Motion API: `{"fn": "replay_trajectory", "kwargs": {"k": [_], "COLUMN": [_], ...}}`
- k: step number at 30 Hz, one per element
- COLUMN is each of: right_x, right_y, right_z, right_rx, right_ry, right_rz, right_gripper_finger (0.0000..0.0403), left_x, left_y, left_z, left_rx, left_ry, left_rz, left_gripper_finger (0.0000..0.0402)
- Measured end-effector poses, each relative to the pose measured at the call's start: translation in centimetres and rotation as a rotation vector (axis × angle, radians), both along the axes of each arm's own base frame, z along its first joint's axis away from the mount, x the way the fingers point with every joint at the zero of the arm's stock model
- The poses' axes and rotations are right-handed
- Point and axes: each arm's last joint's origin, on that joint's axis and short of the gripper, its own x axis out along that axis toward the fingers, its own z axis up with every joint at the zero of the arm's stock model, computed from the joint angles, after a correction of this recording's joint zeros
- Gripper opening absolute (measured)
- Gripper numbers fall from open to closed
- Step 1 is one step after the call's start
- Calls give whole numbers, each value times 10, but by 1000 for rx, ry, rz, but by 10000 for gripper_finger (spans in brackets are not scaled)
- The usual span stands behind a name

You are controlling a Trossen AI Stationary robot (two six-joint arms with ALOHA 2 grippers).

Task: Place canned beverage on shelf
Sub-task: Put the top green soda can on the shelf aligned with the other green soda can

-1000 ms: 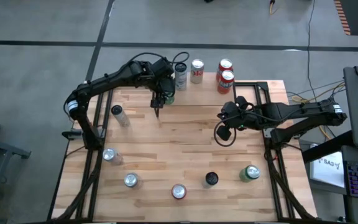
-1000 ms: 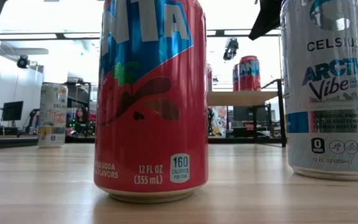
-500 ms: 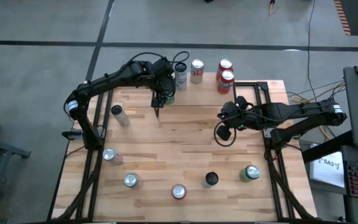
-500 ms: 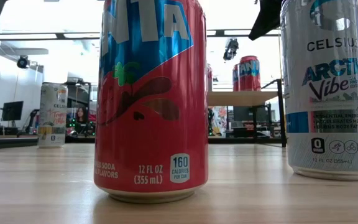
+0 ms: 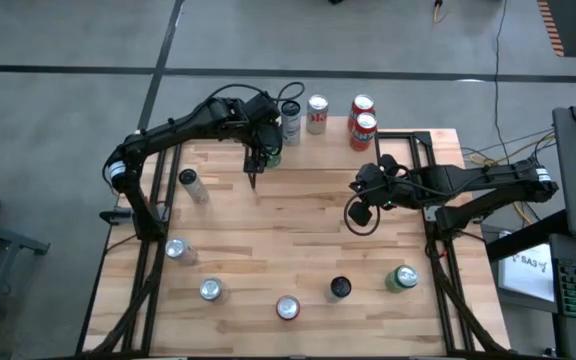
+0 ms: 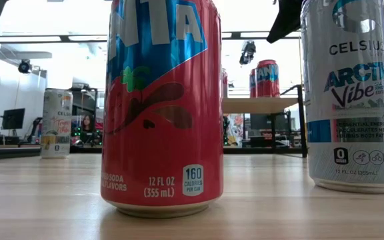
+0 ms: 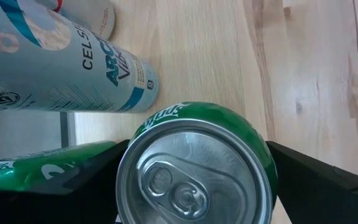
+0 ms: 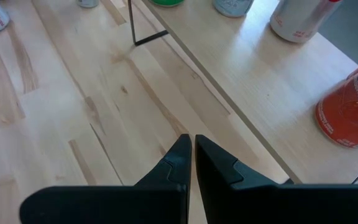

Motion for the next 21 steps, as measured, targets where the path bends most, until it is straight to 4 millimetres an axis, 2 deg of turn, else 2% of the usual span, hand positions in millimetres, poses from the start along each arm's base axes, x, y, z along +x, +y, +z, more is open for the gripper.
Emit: {"fn": "replay_trajectory", "kwargs": {"k": [21], "right_x": [0], "right_y": [0], "right_z": [0], "right_rx": [0], "right_ry": [1], "right_rz": [0], "right_gripper_finger": [12], "left_x": [0], "left_y": [0], "left_z": [1], "left_rx": [3], "left_ry": [-5], "left_rz": [2], "left_gripper_finger": [353]}}
